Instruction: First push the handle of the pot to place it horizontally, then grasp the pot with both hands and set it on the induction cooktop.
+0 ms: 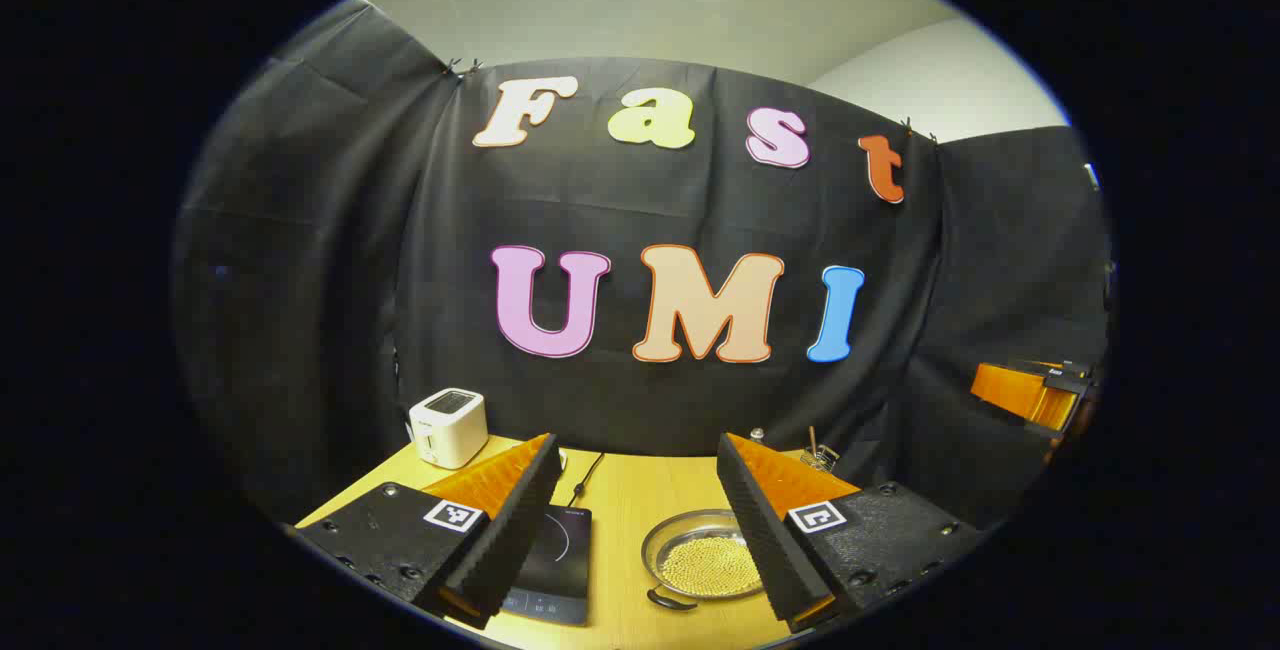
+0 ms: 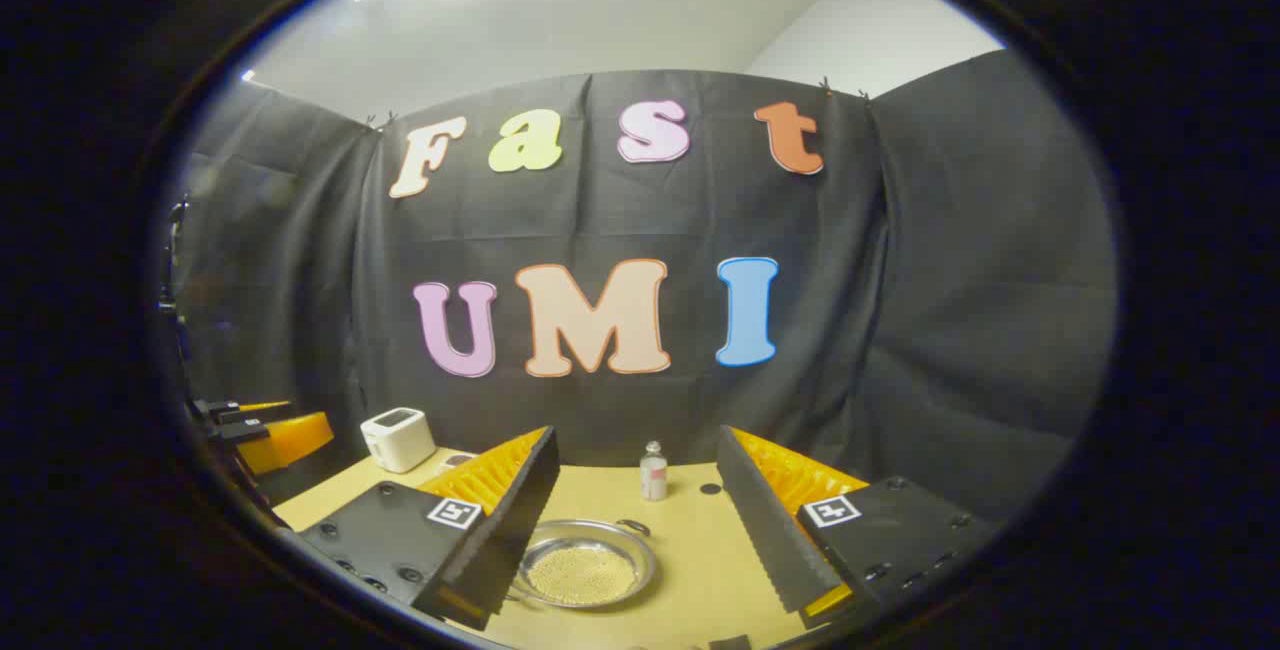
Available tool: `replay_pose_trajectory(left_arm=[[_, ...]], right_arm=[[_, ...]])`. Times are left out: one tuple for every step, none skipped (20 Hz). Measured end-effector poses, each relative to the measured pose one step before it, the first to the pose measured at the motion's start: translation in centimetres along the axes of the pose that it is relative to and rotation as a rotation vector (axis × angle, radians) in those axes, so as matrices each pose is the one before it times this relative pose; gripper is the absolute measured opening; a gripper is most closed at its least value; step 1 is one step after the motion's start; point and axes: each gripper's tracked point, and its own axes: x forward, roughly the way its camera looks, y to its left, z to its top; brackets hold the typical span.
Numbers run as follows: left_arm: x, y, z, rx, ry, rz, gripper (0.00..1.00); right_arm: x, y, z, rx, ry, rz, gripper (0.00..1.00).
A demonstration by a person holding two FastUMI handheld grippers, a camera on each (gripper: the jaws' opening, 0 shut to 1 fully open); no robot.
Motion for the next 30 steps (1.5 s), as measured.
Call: replay_pose_trajectory(left_arm=[[0.408, -0.349, 0.075, 0.01324, 0.00304, -0.00837, 0.95], [0.563, -0.462, -0.106, 0.01228, 0.00496, -0.01021, 0.92], [0.526, -0.529, 0.049, 0.00869, 0.00404, -0.01454, 0.92], [0.409, -0.553, -0.006, 0.00491, 0.00225, -0.01344, 0.95], [0.332, -0.488, 0.071, -0.00005, 0.00045, -0.01136, 0.96], [0.278, -0.503, -0.027, -0.00181, 0.00125, -0.01175, 0.95], [0.263, -0.484, -0.109, -0.00138, 0.00094, -0.00838, 0.95], [0.193, -0.287, -0.083, -0.00012, 0.00037, -0.00537, 0.95], [0.176, -0.243, -0.047, 0.00218, 0.0027, -0.00226, 0.95], [0.074, -0.066, -0.299, 0.0027, 0.00734, 0.00217, 0.96], [0.026, 0.04, -0.196, 0.00063, 0.00803, 0.00533, 0.96], [-0.037, -0.031, -0.212, -0.00157, 0.00447, 0.00346, 0.95], [0.014, -0.009, -0.063, -0.00125, 0.00284, 0.00284, 0.95], [0.026, 0.036, -0.124, -0.00049, 0.00102, 0.00483, 0.95], [0.009, 0.065, -0.105, -0.00027, -0.00153, 0.00516, 0.95], [-0.055, 0.031, -0.193, 0.00069, 0.0003, 0.00575, 0.92], [-0.065, 0.072, -0.091, 0.0023, -0.00264, 0.00535, 0.95], [-0.121, -0.019, -0.222, 0.00463, 0.00138, 0.0052, 0.95], [-0.063, 0.043, -0.323, 0.00678, 0.00575, 0.00736, 0.92], [-0.262, 0.066, -0.286, 0.0063, 0.0059, 0.00814, 0.92], [-0.147, 0.086, -0.131, 0.0037, 0.00202, 0.01006, 0.95], [-0.125, 0.018, -0.174, 0.00048, 0.00063, 0.00975, 0.95], [-0.196, 0.091, -0.084, -0.00191, 0.00268, 0.0067, 0.92], [-0.139, -0.034, -0.224, -0.00237, 0.00471, 0.00725, 0.95], [-0.081, 0.087, -0.049, -0.0023, 0.00436, 0.00704, 0.95], [-0.033, 0.087, -0.119, 0.00021, 0.00199, 0.00711, 0.92], [-0.022, 0.15, 0.047, 0.00338, 0.00098, 0.00924, 0.92], [-0.043, 0.15, 0.031, 0.00462, 0.00052, 0.01124, 0.95], [0.044, 0.084, 0.118, 0.00382, -0.00058, 0.00881, 0.95], [-0.057, -0.09, -0.034, 0.00189, 0.00012, 0.00593, 0.95]], right_arm=[[0.019, -0.794, 0.089, -0.00903, -0.00099, -0.0212, 0.98], [-0.16, -0.703, 0.052, -0.00579, -0.00152, -0.02094, 0.98], [0.001, -0.504, 0.161, -0.00111, -0.0028, -0.01182, 0.98], [0.004, -0.341, 0.082, 0.0029, -0.00208, -0.00874, 0.98], [0.021, -0.377, -0.015, 0.00499, 0.00043, -0.00792, 0.98], [0.172, -0.394, -0.014, 0.00516, -0.00096, -0.00659, 0.99], [0.043, -0.365, 0.012, 0.00392, 0.00064, -0.00609, 0.98], [0.042, -0.29, -0.078, 0.00356, 0.00051, -0.00475, 0.99], [0.159, -0.227, -0.02, 0.0013, 0.00071, -0.0026, 0.99], [0.132, -0.116, -0.209, -0.00126, 0.00495, 0.0004, 0.99], [0.076, -0.107, -0.138, -0.0024, 0.00354, 0.00099, 0.99], [0.106, -0.067, -0.108, -0.00405, 0.0004, 0.00127, 0.99], [0.139, -0.055, -0.03, -0.00419, 0.00141, 0.00233, 0.99], [0.091, -0.079, -0.252, -0.00328, 0.00356, 0.00427, 0.99], [0.106, 0.065, -0.157, -0.00247, 0.00157, 0.00551, 0.99], [0.073, -0.041, -0.192, -0.00095, 0.00054, 0.00397, 0.99], [0.038, -0.005, -0.138, 0.00105, -0.00146, 0.00441, 0.99], [-0.015, 0.041, -0.252, 0.00075, 0.00113, 0.00602, 0.99], [0.085, 0.027, -0.244, 0.00079, 0.00392, 0.00568, 0.99], [0.086, -0.05, -0.251, 0.00153, 0.0037, 0.00589, 0.99], [0.173, 0.07, -0.076, 0.00189, 0.00373, 0.00856, 0.99], [0.156, 0.09, -0.131, 0.0013, 0.00448, 0.00984, 0.99], [0.238, 0.065, 0.021, 0.00122, -0.00046, 0.0086, 0.99], [0.192, 0.051, -0.088, 0.00222, 0.00221, 0.00987, 0.99], [0.28, 0.1, -0.092, 0.00349, 0.00286, 0.00967, 1.0], [0.295, 0.15, 0.029, 0.00546, 0.00045, 0.01068, 1.0], [0.146, 0.084, 0.053, 0.00697, 0.00062, 0.00776, 1.0], [0.296, 0.123, -0.109, 0.00698, -0.00076, 0.01376, 0.96], [0.218, 0.029, 0.034, 0.00588, -0.00373, 0.00816, 0.96], [0.303, 0.09, -0.28, 0.00738, 0.00354, 0.01052, 0.87]])
